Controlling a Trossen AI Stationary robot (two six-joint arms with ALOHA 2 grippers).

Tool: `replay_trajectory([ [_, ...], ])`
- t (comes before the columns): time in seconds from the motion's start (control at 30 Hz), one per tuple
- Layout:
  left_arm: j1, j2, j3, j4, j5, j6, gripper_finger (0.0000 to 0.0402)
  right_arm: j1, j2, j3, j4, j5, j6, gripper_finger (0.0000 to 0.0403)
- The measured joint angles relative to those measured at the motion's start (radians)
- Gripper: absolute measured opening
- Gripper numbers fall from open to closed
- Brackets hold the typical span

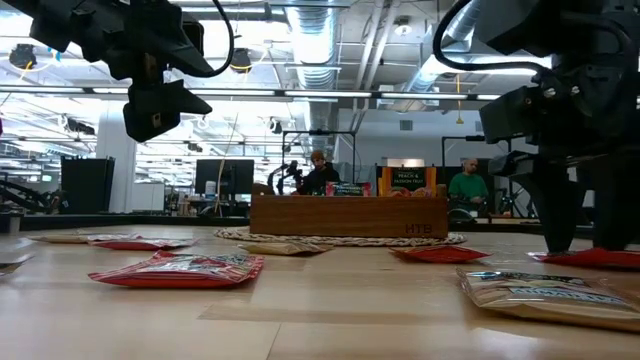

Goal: Pick & Place Tea
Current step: Put the red tea bag into the middle section of the wooden organizer

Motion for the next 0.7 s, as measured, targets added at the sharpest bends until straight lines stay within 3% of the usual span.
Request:
replay_trajectory([
  [0.33,0.0,0.0,0.0,0.001,0.0,0.0,0.0177,-0.002,-0.005,-0.001,0.01,-0.013,0.006,0.0013],
  [0.5,0.0,0.0,0.0,0.001,0.0,0.0,0.0177,-0.001,-0.031,0.003,-0.021,-0.02,0.05,0.0012],
  [0.7,0.0,0.0,0.0,0.0,0.0,0.0,0.0177,0.007,-0.087,0.06,-0.2,-0.022,0.054,0.0004],
])
